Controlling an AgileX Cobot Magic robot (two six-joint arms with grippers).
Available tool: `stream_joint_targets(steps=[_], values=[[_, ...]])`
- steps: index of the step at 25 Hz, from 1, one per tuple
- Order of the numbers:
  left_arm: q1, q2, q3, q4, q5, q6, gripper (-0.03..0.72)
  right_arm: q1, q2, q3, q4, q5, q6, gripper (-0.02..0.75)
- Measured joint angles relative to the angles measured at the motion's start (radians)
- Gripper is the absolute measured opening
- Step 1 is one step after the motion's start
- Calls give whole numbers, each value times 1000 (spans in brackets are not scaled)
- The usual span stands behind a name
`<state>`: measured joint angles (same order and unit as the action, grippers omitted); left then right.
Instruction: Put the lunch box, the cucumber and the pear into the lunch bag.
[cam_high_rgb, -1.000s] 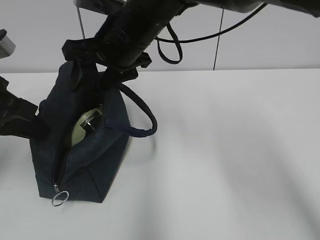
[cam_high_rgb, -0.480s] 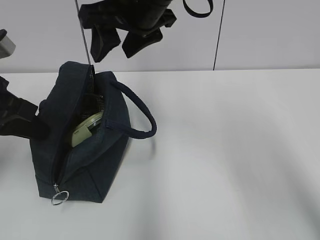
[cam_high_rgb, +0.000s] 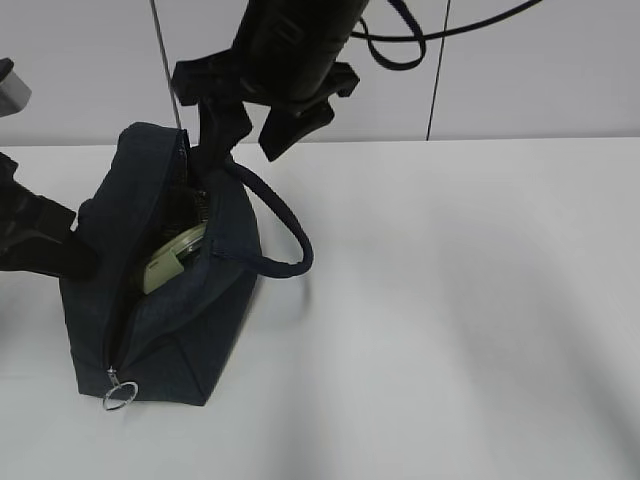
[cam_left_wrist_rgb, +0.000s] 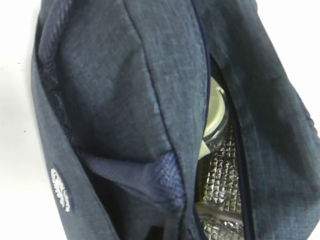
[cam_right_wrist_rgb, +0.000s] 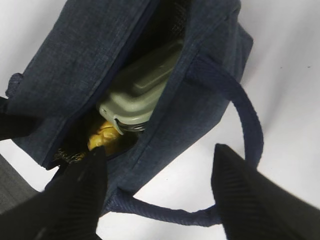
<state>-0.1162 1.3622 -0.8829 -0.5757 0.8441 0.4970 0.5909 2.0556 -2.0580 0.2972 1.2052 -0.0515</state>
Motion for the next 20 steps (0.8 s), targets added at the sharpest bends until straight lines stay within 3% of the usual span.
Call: stream_joint_targets(steps=[12,14,17,20], values=[[0,0,0,0,-1,0,1,0,136,4,82,-51,2,485],[0,0,0,0,-1,0,1,0,147,4,64,-52,2,379],[0,0,0,0,-4,4,1,0,151,4,2,-52,13,106],[0,0,0,-1,-5,8,1,0,151,4,-74,-35,39,13]])
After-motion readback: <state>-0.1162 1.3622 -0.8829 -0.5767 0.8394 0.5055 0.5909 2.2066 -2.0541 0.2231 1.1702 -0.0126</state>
